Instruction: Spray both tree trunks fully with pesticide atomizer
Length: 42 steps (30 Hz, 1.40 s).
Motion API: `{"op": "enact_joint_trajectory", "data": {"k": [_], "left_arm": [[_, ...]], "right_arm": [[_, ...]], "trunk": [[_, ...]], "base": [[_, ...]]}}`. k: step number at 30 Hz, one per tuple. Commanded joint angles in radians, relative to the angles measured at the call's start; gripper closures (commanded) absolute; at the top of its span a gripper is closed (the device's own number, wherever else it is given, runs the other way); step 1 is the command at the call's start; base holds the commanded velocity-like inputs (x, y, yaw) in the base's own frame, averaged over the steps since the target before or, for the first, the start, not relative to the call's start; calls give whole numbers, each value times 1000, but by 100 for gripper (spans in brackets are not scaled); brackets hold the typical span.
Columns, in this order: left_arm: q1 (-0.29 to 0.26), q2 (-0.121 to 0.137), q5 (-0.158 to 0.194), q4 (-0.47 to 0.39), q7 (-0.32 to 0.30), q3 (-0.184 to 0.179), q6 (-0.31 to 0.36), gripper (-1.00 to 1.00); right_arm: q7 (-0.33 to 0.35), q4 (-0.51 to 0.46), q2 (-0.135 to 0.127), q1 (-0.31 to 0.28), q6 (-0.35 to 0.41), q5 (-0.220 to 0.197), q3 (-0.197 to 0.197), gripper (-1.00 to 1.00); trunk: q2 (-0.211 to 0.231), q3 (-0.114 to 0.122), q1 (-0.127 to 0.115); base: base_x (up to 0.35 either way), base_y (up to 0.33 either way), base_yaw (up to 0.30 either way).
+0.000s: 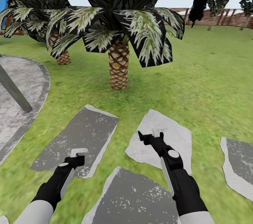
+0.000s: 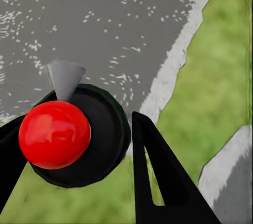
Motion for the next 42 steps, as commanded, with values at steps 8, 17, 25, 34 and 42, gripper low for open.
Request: {"op": "enact_joint_trajectory", "data": {"k": [8,17,25,34,42], "left_arm": [[0,2,0,-2,4,3,6,100],[0,2,0,-2,4,3,6,100],[0,2,0,-1,4,3,7,100],[0,2,2,-1,4,3,7,100],[0,2,2,-1,4,3,6,100]], "right_arm": [[6,-1,1,-1,5,11,-1,-100],[6,-1,1,-1,5,12,-2,-100],[6,-1,1,-1,5,12,-2,-100],[6,-1,1,-1,5,12,-2,-100],[6,-1,1,-1,5,12,-2,-100]], "trunk": [[0,6,0],[0,13,0],[0,20,0],[0,27,0],[0,34,0]], "base": [[0,-96,-288],[0,-260,-287],[0,-238,-287],[0,-268,-287],[18,-272,-287]]}}
